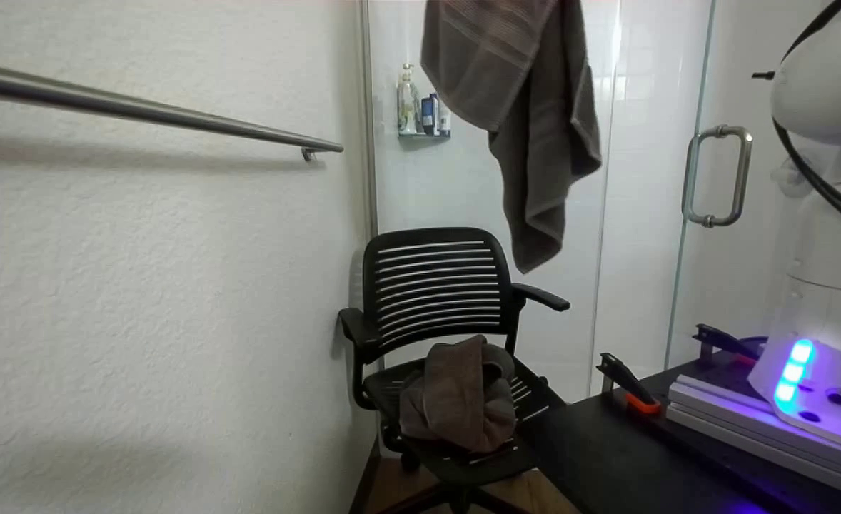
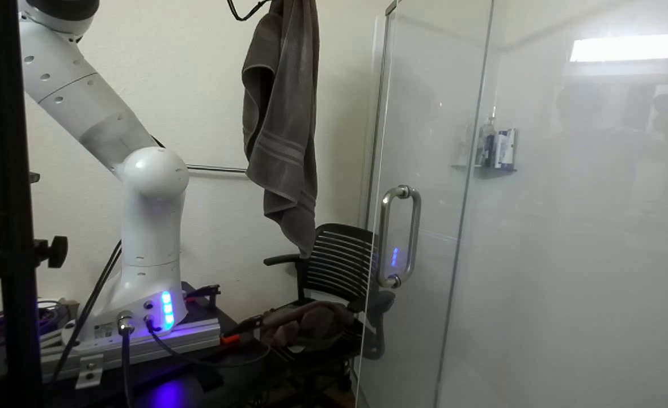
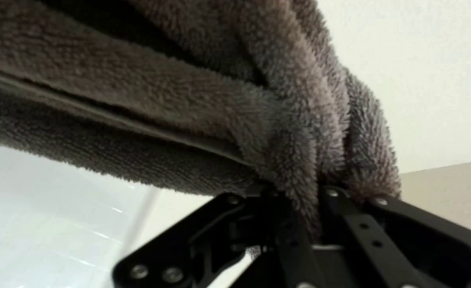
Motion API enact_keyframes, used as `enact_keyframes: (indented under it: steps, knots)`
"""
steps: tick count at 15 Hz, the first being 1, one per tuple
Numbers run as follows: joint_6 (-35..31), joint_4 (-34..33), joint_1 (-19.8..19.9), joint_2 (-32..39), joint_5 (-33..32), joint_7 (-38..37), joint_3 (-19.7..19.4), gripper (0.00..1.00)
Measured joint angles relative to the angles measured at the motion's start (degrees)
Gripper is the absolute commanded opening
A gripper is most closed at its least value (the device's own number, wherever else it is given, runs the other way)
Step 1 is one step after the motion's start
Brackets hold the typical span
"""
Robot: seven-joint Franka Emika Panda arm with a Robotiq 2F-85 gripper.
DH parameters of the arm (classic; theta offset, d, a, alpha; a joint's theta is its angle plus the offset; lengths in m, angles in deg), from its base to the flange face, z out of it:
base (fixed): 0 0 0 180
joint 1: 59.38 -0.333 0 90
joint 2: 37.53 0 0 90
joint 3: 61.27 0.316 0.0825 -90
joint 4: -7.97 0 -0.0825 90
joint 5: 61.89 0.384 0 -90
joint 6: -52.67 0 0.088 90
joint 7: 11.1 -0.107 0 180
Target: Remove the grey towel from the from the bar and put it on the chair, then get the brown towel and put it on the bar
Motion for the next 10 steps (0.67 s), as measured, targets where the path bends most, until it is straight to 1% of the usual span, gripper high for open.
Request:
enact_keyframes:
  steps: [2, 3, 5, 8, 10]
  knots:
    - [3.95, 0.24, -1.18, 2.73, 0.04, 0.02, -2.28, 0.03]
    - [5.24, 1.16, -2.64, 4.75, 0.35, 0.08, -3.20, 0.03]
    - [5.82, 3.69, -6.22, 9.16, 1.76, 0.36, -4.71, 0.03]
    - [7.31, 7.68, -11.07, 15.83, 5.92, 2.24, -7.22, 0.03]
    - [10.41, 9.55, -11.96, 20.59, 7.89, 3.63, -9.11, 0.03]
